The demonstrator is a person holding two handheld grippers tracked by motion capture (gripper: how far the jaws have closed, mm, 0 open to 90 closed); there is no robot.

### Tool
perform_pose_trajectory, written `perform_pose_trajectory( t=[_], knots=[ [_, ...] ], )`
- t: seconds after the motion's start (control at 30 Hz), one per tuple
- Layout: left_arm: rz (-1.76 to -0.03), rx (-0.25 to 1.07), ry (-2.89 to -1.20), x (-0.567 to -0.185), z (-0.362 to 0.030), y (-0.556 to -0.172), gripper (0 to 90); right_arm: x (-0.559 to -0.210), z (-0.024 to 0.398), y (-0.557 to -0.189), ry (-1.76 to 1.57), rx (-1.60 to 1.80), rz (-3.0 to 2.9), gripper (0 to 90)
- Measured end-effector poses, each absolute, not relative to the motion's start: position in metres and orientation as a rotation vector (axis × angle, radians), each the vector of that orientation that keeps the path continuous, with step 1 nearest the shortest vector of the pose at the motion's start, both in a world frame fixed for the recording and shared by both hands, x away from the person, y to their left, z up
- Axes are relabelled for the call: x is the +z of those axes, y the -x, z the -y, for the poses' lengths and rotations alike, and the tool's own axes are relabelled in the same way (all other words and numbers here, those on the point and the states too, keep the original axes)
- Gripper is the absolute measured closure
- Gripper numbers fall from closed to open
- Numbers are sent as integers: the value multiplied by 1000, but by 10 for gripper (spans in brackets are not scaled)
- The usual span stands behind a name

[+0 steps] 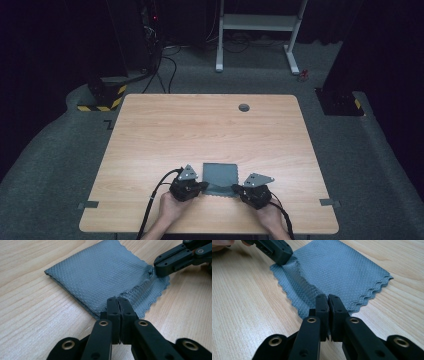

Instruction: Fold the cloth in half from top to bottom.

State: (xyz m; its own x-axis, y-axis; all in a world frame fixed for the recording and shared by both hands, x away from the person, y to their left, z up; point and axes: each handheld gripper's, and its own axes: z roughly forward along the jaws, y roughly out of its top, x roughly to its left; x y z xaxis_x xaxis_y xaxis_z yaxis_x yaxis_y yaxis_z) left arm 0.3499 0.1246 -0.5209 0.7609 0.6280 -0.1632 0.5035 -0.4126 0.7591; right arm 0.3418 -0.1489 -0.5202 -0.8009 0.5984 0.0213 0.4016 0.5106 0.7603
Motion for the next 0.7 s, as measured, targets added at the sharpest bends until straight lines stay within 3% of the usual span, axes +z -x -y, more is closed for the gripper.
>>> perform_pose_trajectory(
  t=[0.27, 0.33, 0.5, 0.7],
  knots=[
    [-858, 168, -2065, -512, -136, -347, 751, -516, 160, -338, -888, 1211, -2496, 785],
    [-855, 171, -2054, -509, -138, -347, 725, -514, 162, -337, -889, 1227, -2486, 789],
    [-878, 184, -1990, -497, -141, -352, 712, -504, 166, -340, -906, 1277, -2451, 896],
    [-878, 179, -2052, -505, -122, -363, 723, -504, 150, -350, -919, 1239, -2468, 898]
  ],
)
